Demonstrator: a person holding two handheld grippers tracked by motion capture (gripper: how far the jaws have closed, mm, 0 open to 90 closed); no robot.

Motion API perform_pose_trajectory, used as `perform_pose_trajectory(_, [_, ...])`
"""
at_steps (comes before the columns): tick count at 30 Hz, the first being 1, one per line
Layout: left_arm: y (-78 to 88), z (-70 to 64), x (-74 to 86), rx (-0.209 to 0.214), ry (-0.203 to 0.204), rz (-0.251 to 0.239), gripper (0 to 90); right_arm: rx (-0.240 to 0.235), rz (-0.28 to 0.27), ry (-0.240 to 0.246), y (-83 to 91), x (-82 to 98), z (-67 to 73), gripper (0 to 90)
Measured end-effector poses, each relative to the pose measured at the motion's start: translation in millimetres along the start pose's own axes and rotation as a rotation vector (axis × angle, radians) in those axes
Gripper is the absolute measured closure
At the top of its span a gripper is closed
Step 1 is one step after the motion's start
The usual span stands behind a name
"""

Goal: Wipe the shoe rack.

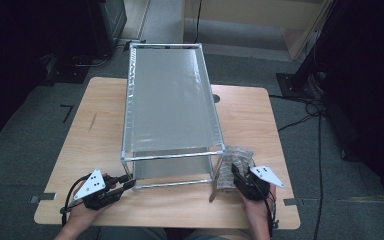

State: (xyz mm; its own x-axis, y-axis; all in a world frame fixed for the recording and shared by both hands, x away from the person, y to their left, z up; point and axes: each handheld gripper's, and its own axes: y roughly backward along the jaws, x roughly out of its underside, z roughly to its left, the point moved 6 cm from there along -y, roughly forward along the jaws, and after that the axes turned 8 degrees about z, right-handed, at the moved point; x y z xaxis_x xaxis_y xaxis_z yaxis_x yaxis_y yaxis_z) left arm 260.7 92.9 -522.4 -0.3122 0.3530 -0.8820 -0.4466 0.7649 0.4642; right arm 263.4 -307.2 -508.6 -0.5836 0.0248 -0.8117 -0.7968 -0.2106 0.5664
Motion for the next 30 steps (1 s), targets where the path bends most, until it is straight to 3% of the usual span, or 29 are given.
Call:
perform_pose_trajectory(4, [-13.5,-2.9,-8.0,0.021,0.028,-0.012,72.6,0.023,-0.017,-0.022,15.1,4.4,-13.8,59.3])
perform_pose_trajectory(8, [-27.9,-7.3,-13.9,0.03,0.021,0.001,76.1,0.033,-0.045,-0.034,31.2,8.5,-25.3,59.4])
perform_pose_trajectory(13, [-44.5,-14.3,-22.4,0.041,0.022,0.008,77.9,-0.004,-0.105,-0.032,51.3,10.4,-29.6,59.4])
perform_pose_trajectory(19, [-56.6,-27.9,-28.5,0.062,-0.025,0.021,79.5,-0.072,-0.199,-0.008,71.5,3.1,-20.5,59.2])
perform_pose_trajectory(23, [-59.4,-38.0,-28.9,0.08,-0.055,0.032,80.1,-0.091,-0.252,0.015,74.3,-4.0,-9.5,58.9])
perform_pose_trajectory(26, [-59.9,-42.5,-28.3,0.084,-0.063,0.033,80.2,-0.088,-0.295,0.027,74.3,-10.5,-0.5,57.6])
perform_pose_trajectory(30, [-59.2,-47.4,-27.3,0.086,-0.065,0.033,80.4,-0.038,-0.346,0.043,72.2,-20.1,8.7,51.3])
